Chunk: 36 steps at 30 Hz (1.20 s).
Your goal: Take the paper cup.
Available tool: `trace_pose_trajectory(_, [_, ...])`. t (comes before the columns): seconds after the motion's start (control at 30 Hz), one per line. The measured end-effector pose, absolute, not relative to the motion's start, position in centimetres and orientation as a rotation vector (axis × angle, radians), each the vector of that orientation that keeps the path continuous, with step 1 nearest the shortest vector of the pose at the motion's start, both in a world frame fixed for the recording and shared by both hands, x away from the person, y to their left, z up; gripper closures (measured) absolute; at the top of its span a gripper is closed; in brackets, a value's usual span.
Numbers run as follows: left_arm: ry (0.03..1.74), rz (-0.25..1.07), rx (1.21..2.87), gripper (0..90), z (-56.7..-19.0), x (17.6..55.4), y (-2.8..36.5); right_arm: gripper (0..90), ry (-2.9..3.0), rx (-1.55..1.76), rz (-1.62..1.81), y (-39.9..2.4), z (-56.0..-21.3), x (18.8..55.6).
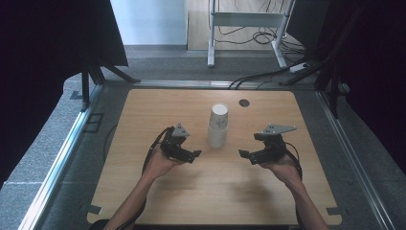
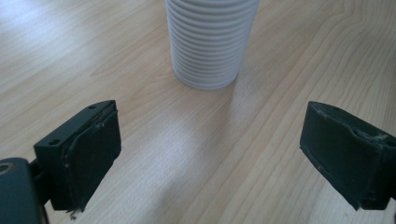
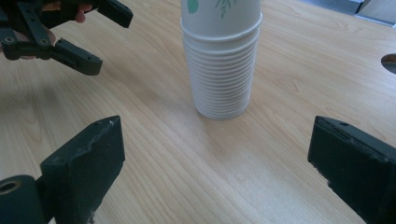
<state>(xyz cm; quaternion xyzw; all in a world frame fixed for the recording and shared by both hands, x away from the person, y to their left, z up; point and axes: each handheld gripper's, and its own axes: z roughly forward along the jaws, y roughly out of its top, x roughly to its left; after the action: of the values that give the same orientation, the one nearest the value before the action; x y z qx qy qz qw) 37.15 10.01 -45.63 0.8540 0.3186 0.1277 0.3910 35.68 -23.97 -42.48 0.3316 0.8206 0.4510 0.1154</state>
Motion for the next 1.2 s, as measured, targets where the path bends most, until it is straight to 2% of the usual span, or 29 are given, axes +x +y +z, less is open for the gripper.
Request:
trace_pose_trajectory(0.43, [0.798,0.312,2.160,5.4,-45.5,38.9,8.5,8.0,2.405,0.950,1.307,-22.5,-41.5,37.1])
trace_pose_trajectory(0.9, [0.774,0.323,2.166,6.3,-45.5,40.8,6.9,8.0,2.412,0.936,1.308,-20.7,-40.5,39.0])
trace_pose_trajectory(1.2, [0.759,0.314,2.162,7.4,-45.5,41.8,6.0,12.3,2.401,0.916,1.323,-19.7,-39.5,40.1])
